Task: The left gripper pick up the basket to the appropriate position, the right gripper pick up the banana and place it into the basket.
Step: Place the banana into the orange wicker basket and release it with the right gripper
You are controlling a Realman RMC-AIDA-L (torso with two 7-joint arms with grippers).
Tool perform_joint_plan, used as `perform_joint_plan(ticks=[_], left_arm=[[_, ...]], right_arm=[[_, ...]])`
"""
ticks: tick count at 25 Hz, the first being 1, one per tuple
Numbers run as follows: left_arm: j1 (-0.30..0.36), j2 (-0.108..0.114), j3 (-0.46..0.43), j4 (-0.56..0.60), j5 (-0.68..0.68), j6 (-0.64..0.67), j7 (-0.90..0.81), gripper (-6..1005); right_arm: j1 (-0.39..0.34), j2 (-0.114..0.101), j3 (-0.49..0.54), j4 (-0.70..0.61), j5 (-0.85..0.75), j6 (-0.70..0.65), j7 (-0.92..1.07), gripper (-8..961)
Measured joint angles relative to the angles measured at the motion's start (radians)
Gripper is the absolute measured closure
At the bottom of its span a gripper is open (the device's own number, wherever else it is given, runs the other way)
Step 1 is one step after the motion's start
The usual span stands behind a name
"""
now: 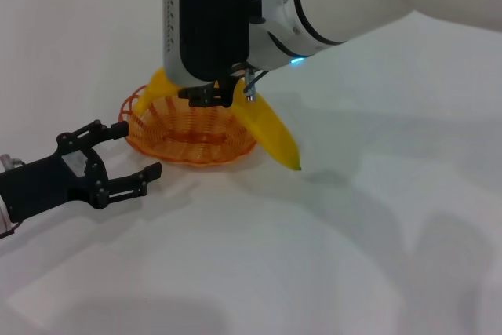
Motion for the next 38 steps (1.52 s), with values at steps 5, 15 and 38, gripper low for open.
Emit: perform_joint_plan(ticks=[5, 15, 38], left_arm=[[0.000, 0.000, 0.001, 0.000, 0.001, -0.001, 0.000, 91], [-0.010, 0.000, 0.002, -0.002, 0.001, -0.001, 0.000, 91], [-0.027, 0.003, 0.002, -0.023, 0.001, -0.001, 0.009, 91]], right_arm=[[0.006, 0.000, -0.015, 0.017, -0.003, 0.048, 0.001, 432], [0.068, 0.001, -0.089, 0.110, 0.008, 0.148, 0.039, 400], [0.094, 0.006, -0.105, 0.154, 0.021, 0.183, 0.041, 325]])
